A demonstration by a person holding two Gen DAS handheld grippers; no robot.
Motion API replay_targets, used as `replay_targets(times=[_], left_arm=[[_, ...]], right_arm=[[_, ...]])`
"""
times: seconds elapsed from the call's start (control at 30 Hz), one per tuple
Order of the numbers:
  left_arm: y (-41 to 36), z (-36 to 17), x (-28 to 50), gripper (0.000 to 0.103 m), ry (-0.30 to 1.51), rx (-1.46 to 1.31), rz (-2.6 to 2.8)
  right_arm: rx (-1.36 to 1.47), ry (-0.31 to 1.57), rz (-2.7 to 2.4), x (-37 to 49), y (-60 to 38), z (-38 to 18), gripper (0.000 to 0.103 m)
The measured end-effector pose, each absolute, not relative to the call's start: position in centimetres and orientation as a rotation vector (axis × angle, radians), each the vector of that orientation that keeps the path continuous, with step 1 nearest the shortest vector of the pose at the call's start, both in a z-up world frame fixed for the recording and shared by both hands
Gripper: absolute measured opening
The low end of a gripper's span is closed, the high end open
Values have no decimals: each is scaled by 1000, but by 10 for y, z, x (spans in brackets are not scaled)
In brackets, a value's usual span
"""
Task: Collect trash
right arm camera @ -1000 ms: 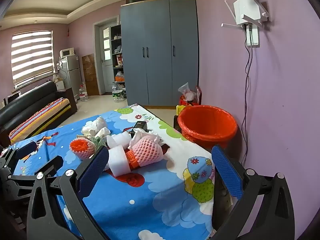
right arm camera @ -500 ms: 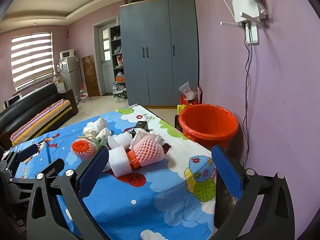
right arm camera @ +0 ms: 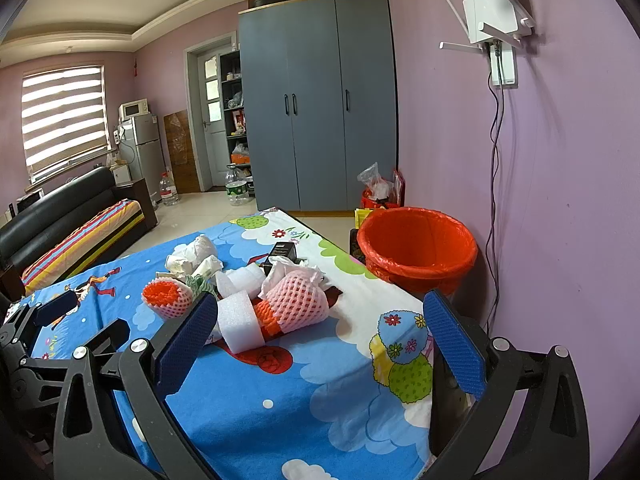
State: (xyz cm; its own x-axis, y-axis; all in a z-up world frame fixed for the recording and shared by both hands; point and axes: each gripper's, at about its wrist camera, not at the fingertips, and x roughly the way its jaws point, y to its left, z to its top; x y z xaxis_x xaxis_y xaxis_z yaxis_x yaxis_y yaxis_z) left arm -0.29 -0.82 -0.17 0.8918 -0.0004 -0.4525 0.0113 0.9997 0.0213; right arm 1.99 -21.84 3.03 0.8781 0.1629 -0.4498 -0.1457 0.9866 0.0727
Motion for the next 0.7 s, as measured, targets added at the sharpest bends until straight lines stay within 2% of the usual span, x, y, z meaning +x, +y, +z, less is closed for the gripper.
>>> replay_targets(times=[0.7], left_arm=[[-10, -1, -6, 98, 473, 25, -11]], right_arm=[[44, 473, 163, 20, -216, 28, 96]])
